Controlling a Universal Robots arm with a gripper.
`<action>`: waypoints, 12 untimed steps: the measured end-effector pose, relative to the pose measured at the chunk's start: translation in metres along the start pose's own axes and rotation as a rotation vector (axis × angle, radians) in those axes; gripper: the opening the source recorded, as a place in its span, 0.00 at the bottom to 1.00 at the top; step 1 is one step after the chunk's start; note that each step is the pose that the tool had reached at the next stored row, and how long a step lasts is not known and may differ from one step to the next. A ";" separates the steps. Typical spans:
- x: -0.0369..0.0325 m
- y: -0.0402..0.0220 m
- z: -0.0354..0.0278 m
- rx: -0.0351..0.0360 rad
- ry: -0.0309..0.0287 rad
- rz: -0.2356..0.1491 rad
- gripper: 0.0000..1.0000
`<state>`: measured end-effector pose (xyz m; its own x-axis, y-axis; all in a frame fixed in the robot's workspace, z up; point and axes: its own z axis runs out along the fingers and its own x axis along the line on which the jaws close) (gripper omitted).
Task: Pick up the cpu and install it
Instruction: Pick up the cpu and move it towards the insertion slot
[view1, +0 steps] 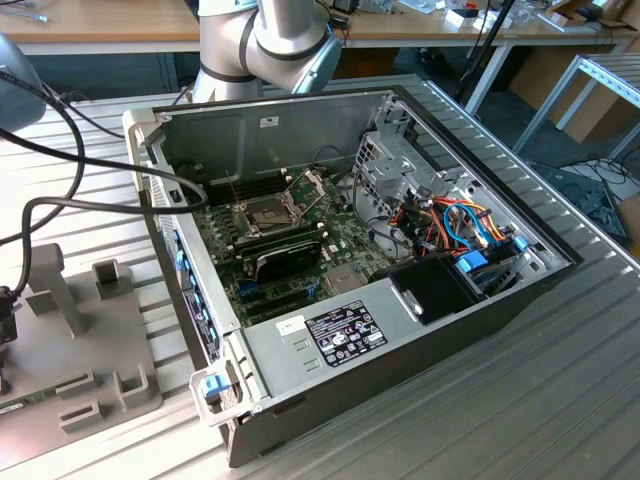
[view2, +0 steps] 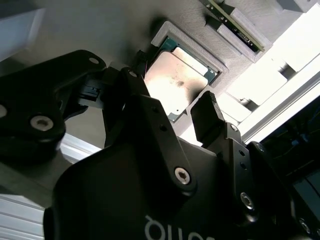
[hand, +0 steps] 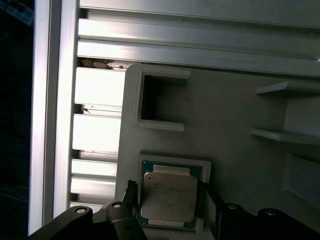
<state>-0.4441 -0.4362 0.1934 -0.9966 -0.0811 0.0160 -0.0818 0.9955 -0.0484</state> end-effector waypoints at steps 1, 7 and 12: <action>0.0000 0.0000 0.0004 0.0000 0.0001 0.000 0.63; 0.0000 0.0001 0.0018 0.0000 -0.0002 0.000 0.63; -0.0001 0.0002 0.0029 0.0000 -0.0001 0.000 0.63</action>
<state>-0.4441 -0.4362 0.1906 -0.9966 -0.0811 0.0158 -0.0817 0.9955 -0.0484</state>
